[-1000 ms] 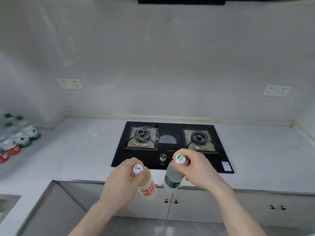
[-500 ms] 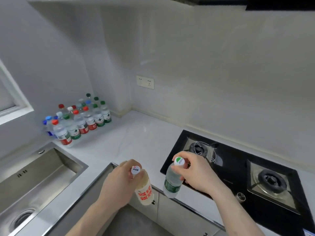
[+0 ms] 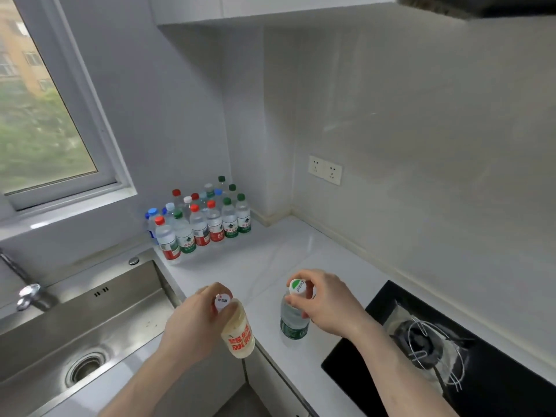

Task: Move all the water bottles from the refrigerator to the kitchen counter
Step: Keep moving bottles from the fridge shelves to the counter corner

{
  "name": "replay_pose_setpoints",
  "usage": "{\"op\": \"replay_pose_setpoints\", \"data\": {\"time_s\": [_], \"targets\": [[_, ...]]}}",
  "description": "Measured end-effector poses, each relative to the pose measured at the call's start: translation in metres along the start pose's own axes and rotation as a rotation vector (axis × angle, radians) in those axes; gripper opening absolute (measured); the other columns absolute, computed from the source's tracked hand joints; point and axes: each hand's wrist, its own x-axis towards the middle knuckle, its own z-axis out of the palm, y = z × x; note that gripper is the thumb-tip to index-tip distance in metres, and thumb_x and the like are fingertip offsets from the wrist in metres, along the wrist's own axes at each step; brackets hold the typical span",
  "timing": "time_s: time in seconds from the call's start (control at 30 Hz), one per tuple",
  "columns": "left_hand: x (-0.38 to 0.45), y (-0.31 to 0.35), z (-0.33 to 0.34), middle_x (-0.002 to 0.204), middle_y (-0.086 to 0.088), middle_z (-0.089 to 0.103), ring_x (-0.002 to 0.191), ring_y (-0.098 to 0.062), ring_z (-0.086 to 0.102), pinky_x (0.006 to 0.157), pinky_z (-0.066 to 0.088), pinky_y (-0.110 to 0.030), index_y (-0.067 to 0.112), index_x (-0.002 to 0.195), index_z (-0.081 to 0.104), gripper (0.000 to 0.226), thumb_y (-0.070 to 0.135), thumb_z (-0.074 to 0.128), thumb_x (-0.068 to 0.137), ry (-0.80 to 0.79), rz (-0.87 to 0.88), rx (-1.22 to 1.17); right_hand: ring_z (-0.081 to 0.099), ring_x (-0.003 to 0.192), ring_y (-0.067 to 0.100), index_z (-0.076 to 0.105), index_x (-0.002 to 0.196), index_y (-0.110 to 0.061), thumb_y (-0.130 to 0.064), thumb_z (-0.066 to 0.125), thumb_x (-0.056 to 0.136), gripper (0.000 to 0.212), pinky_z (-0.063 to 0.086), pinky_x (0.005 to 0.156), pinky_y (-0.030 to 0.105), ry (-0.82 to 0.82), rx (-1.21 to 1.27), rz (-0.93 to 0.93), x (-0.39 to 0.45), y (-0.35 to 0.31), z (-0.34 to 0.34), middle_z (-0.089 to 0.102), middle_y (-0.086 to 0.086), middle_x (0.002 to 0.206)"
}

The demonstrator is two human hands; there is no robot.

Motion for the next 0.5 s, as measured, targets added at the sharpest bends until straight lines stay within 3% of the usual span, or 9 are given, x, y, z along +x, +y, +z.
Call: {"op": "replay_pose_setpoints", "data": {"time_s": [0.17, 0.33, 0.5], "targets": [[0.034, -0.025, -0.008, 0.097, 0.017, 0.064, 0.081, -0.002, 0.060, 0.067, 0.054, -0.030, 0.041, 0.098, 0.056, 0.011, 0.052, 0.055, 0.097, 0.077, -0.067, 0.045, 0.069, 0.080, 0.011, 0.069, 0.106, -0.034, -0.042, 0.075, 0.088, 0.021, 0.052, 0.075, 0.025, -0.079, -0.008, -0.051, 0.059, -0.005, 0.013, 0.061, -0.013, 0.089], [0.073, -0.055, -0.022, 0.096, 0.017, 0.062, 0.082, -0.003, 0.059, 0.067, 0.050, -0.029, 0.039, 0.099, 0.058, 0.013, 0.051, 0.055, 0.098, 0.107, -0.134, 0.081, 0.070, 0.086, 0.012, 0.069, 0.113, -0.034, -0.045, 0.075, 0.089, 0.027, 0.057, 0.082, 0.030, -0.128, -0.010, -0.092, 0.119, -0.018, 0.031, 0.065, -0.012, 0.101], [0.123, -0.094, -0.032, 0.101, 0.016, 0.062, 0.085, -0.009, 0.061, 0.069, 0.048, -0.029, 0.039, 0.102, 0.058, 0.012, 0.051, 0.056, 0.098, 0.111, -0.173, 0.116, 0.065, 0.089, 0.011, 0.070, 0.111, -0.034, -0.044, 0.077, 0.088, 0.026, 0.059, 0.083, 0.034, -0.145, -0.016, -0.109, 0.184, -0.035, 0.067, 0.063, -0.014, 0.102]]}}
